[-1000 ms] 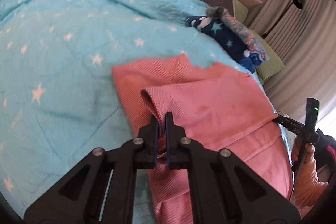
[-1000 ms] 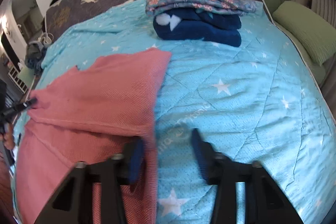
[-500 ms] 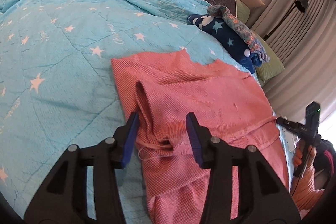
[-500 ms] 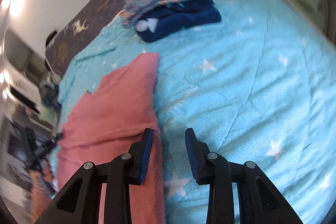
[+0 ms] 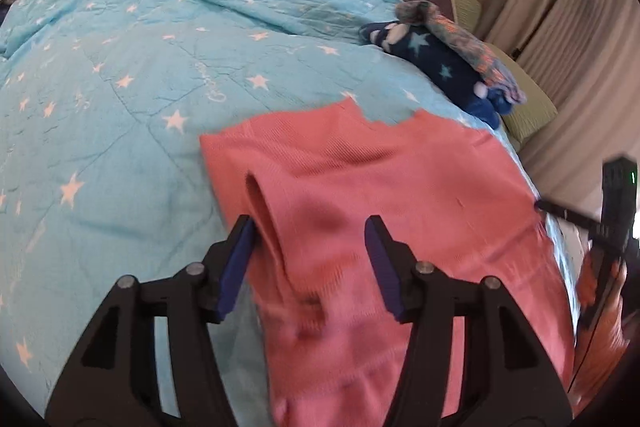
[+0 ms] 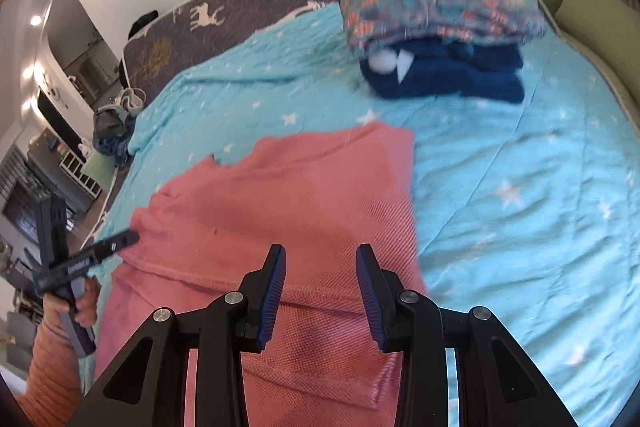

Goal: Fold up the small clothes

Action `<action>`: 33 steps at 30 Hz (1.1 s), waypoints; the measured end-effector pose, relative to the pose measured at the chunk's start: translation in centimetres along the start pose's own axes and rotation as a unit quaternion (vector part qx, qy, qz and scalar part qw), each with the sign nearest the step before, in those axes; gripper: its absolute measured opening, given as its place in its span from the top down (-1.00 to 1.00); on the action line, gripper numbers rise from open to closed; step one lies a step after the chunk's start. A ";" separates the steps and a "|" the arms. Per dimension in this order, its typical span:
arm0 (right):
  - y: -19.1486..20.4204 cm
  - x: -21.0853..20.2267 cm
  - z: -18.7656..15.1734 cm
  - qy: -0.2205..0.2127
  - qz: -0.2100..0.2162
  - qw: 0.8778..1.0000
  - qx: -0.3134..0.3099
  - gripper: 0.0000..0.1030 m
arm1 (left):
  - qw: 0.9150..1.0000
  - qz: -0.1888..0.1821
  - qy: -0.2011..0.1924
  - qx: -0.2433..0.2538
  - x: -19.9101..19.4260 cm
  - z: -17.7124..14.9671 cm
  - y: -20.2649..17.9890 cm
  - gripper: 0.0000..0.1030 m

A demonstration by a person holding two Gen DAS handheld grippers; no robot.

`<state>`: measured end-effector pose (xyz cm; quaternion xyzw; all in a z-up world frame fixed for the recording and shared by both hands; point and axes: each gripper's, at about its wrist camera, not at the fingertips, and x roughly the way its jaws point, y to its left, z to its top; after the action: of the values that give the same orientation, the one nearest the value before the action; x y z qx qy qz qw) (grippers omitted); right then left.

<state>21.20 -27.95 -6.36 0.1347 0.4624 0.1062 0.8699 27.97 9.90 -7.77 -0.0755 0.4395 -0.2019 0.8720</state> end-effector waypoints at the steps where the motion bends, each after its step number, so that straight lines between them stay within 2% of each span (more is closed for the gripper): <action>1: -0.1 0.2 -0.3 0.003 0.003 1.000 0.005 0.29 | 1.000 -0.004 -0.001 -0.007 0.2 0.3 0.1 0.56; 2: -0.3 0.4 -0.5 0.005 0.004 1.000 0.009 0.29 | 0.999 -0.029 0.000 -0.015 -0.1 0.6 0.0 0.89; 4: -0.5 0.6 -0.9 0.008 -0.003 1.000 0.010 0.29 | 0.998 -0.058 -0.022 -0.022 -1.6 0.2 -0.3 0.88; 5: -0.7 0.5 -1.1 0.008 -0.007 1.000 0.008 0.29 | 0.997 -0.059 -0.034 -0.022 -2.8 -0.1 -0.4 0.88; 8: -1.5 0.6 -1.4 0.012 -0.014 1.000 0.006 0.29 | 0.998 0.005 -0.032 -0.044 -4.2 -1.3 0.9 0.87; 9: -1.8 0.7 -1.5 0.014 -0.008 1.000 0.012 0.29 | 0.998 0.016 -0.026 -0.052 -4.2 -1.6 1.6 0.84; 11: -2.1 0.9 -1.5 0.013 -0.004 1.000 0.020 0.29 | 0.996 0.035 -0.006 -0.085 -4.0 -2.4 3.3 0.71; 13: -1.9 0.7 -1.7 0.008 -0.008 1.000 0.018 0.29 | 0.994 0.014 -0.004 -0.105 -4.4 -3.3 4.0 0.56; 14: -1.8 0.6 -1.8 0.007 -0.011 1.000 0.014 0.28 | 0.995 0.005 -0.009 -0.100 -4.8 -3.6 3.6 0.43; 16: -1.6 0.6 -1.9 0.007 -0.014 1.000 0.008 0.27 | 0.997 -0.015 -0.020 -0.074 -5.6 -4.2 2.0 0.29; 18: -1.6 0.6 -1.9 0.007 -0.014 1.000 0.009 0.27 | 0.998 -0.035 -0.024 -0.047 -5.9 -4.5 0.4 0.24; 20: -1.7 0.7 -1.8 0.007 -0.012 1.000 0.013 0.26 | 0.999 -0.027 -0.025 -0.010 -5.5 -4.4 -1.2 0.05; 21: -1.7 0.7 -1.8 0.007 -0.012 1.000 0.013 0.26 | 1.000 -0.014 -0.025 0.007 -5.1 -4.2 -1.7 0.05; 22: -1.7 0.6 -1.8 0.006 -0.012 1.000 0.013 0.26 | 1.000 0.006 -0.017 0.021 -4.3 -3.9 -2.2 0.08; 23: -1.7 0.6 -1.9 0.006 -0.012 1.000 0.012 0.26 | 1.000 0.014 -0.007 0.025 -3.7 -3.7 -2.3 0.60; 24: -1.7 0.6 -1.9 0.005 -0.012 1.000 0.013 0.25 | 0.999 0.022 0.005 0.025 -3.0 -3.5 -2.4 0.86; 25: -1.7 0.6 -2.0 0.005 -0.011 1.000 0.013 0.25 | 1.000 0.022 0.011 0.019 -2.7 -3.3 -2.2 0.84; 30: -1.9 0.4 -2.0 0.004 -0.007 1.000 0.016 0.26 | 0.999 -0.019 -0.040 0.018 -6.8 -5.2 -2.2 0.84; 33: -2.1 0.6 -2.0 0.005 -0.002 1.000 0.017 0.26 | 1.000 0.003 -0.013 0.007 -6.1 -6.5 -0.6 0.81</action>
<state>19.94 -29.53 -8.59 0.1483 0.4688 0.0970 0.8653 19.42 12.15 -7.01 -0.0710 0.4272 -0.2012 0.8786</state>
